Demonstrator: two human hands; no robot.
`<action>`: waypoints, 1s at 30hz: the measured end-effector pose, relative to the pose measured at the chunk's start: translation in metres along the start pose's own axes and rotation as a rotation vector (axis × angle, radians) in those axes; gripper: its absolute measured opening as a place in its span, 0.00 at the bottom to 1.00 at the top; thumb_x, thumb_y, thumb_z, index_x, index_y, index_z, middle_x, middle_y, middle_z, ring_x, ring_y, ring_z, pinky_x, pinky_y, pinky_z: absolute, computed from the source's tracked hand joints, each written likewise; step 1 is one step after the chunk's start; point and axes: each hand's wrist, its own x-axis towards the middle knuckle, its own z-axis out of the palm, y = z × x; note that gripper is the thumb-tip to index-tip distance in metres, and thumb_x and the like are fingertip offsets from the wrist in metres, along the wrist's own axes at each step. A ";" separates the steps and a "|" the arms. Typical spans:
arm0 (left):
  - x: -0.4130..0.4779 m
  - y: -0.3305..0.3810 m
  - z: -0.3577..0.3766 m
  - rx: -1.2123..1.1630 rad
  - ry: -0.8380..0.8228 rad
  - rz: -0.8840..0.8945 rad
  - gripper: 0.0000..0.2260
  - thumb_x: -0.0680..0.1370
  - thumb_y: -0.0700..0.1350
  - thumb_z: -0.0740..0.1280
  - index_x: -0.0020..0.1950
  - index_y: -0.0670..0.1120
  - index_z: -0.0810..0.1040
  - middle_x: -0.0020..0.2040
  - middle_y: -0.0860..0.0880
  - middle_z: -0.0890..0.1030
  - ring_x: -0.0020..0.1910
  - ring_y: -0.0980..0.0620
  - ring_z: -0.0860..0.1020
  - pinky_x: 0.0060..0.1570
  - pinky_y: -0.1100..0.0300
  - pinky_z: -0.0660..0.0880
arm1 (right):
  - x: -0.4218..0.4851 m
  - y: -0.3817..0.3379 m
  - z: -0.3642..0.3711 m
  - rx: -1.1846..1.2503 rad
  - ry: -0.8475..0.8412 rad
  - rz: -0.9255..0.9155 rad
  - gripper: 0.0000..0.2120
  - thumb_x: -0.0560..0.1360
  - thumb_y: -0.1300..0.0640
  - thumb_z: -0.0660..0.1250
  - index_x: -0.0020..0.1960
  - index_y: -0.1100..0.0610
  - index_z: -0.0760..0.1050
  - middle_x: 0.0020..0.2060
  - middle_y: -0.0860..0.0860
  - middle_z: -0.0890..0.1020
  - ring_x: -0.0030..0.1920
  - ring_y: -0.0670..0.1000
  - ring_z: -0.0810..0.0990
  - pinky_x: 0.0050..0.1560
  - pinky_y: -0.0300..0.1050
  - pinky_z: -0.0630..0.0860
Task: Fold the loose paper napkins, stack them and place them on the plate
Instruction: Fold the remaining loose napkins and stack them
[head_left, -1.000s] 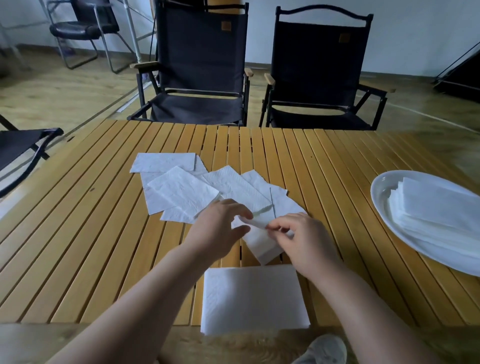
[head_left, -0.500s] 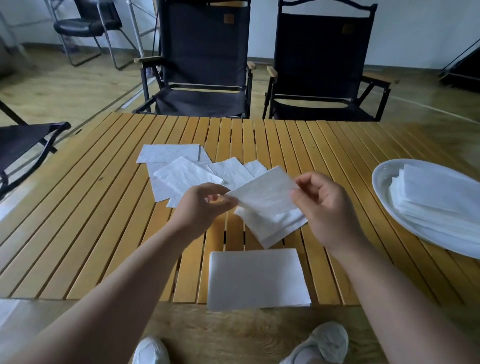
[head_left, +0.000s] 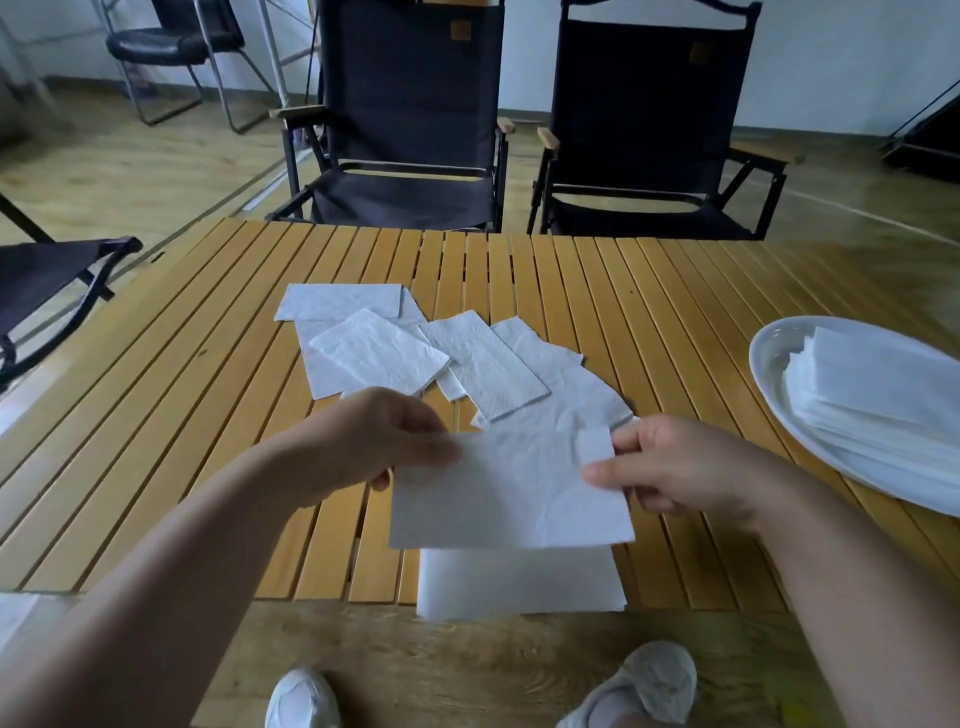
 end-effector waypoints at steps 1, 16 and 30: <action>-0.002 -0.002 0.001 0.052 -0.043 -0.021 0.05 0.75 0.51 0.73 0.42 0.50 0.85 0.34 0.52 0.82 0.33 0.50 0.73 0.31 0.60 0.68 | -0.001 0.003 -0.001 -0.061 -0.067 0.041 0.07 0.75 0.51 0.73 0.41 0.54 0.84 0.33 0.48 0.82 0.27 0.46 0.69 0.31 0.40 0.64; 0.002 -0.001 0.027 0.589 -0.115 -0.143 0.14 0.73 0.59 0.74 0.37 0.50 0.77 0.33 0.51 0.78 0.30 0.55 0.73 0.32 0.64 0.68 | 0.013 0.002 0.016 -0.490 -0.182 0.284 0.14 0.75 0.45 0.71 0.42 0.56 0.78 0.35 0.50 0.87 0.25 0.46 0.71 0.37 0.43 0.68; 0.014 -0.005 0.026 0.714 0.066 -0.091 0.17 0.69 0.63 0.74 0.42 0.51 0.76 0.41 0.51 0.79 0.36 0.54 0.74 0.36 0.59 0.73 | 0.015 0.004 0.007 -0.507 0.063 0.255 0.18 0.72 0.40 0.74 0.45 0.55 0.82 0.40 0.52 0.86 0.33 0.49 0.75 0.37 0.43 0.71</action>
